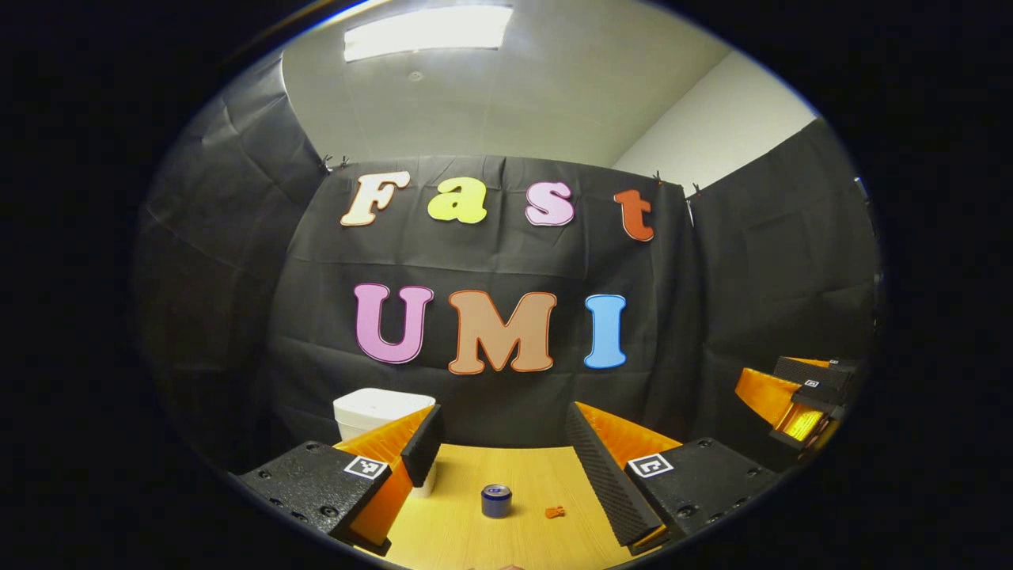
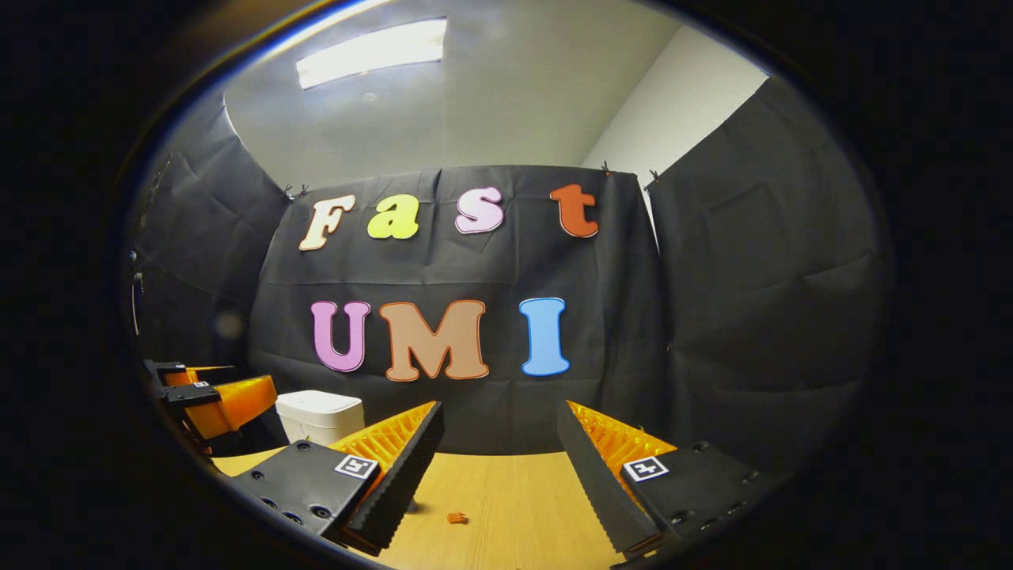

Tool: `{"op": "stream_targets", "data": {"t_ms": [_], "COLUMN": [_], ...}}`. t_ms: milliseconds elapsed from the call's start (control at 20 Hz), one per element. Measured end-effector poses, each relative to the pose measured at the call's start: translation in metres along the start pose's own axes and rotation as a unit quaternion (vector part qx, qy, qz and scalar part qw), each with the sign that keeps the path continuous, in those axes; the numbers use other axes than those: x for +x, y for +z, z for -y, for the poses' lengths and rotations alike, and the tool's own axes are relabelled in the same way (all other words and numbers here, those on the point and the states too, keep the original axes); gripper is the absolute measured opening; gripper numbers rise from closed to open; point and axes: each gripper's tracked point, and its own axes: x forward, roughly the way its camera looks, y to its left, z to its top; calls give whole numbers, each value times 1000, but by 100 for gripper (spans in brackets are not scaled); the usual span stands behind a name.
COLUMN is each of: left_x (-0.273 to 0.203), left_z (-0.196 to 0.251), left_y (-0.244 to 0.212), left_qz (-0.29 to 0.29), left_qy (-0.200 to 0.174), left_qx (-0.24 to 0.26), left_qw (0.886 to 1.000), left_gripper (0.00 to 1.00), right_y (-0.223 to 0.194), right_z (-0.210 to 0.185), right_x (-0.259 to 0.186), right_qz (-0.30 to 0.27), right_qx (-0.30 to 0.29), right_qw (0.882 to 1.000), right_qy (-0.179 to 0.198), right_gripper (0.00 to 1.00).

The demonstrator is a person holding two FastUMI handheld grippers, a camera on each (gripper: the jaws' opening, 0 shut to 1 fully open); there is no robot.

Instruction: Press the lid of the desktop garbage bin to open it, pick up the crumpled paper on the desktop and throw it into the bin, then pick up the pop can on the desktop and drop it into the bin, and finally close the garbage bin lid.

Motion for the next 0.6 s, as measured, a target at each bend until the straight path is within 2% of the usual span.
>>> {"op": "stream_targets", "data": {"t_ms": [250, 600], "left_x": [-3, -5], "left_z": [2, -2], "left_y": [1, -2], "left_qz": [1, -5], "left_qy": [1, 13], "left_qx": [9, 9], "left_qw": [1000, 1000], "left_gripper": [95, 94], "right_y": [2, -1], "right_z": [-7, -3], "right_x": [0, 0], "right_qz": [5, 0], "right_qx": [-9, -5], "right_qw": [1000, 1000], "right_qy": [17, 20], "right_gripper": [96, 96]}}
